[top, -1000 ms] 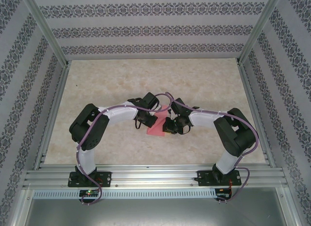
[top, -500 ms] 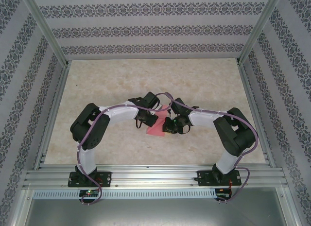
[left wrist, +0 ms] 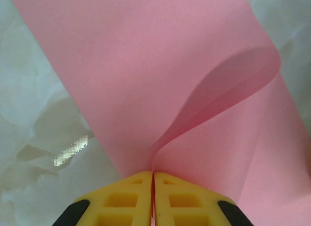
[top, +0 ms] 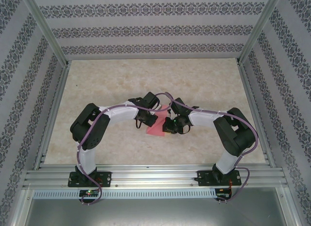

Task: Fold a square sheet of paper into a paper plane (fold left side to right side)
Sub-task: Fold the triangle a second time at the center of the table.

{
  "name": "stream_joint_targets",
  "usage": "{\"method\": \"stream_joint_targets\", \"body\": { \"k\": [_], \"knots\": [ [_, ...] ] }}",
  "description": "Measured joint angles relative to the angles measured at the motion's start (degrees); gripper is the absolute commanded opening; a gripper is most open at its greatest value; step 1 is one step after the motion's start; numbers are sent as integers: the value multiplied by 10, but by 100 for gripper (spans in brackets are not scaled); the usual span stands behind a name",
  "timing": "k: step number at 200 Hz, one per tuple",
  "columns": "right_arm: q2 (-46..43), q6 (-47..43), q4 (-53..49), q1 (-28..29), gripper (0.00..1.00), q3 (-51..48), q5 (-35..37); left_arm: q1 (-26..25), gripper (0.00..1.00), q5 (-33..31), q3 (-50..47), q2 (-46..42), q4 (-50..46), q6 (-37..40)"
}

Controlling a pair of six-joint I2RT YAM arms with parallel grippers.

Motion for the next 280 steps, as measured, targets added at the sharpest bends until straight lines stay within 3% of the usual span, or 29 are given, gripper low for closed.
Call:
{"method": "stream_joint_targets", "body": {
  "k": [109,183,246,280],
  "knots": [
    [-3,-2,-3,0,16,3,4,2,11,5,-8,-1,10,0],
    [-84,41,64,-35,13,-20,6,3,11,9,-8,-1,10,0],
    [-20,134,202,-35,11,-26,-11,3,11,10,-8,-1,10,0],
    [23,155,222,-24,11,-19,-15,3,11,11,-8,-1,10,0]
  ]
}}
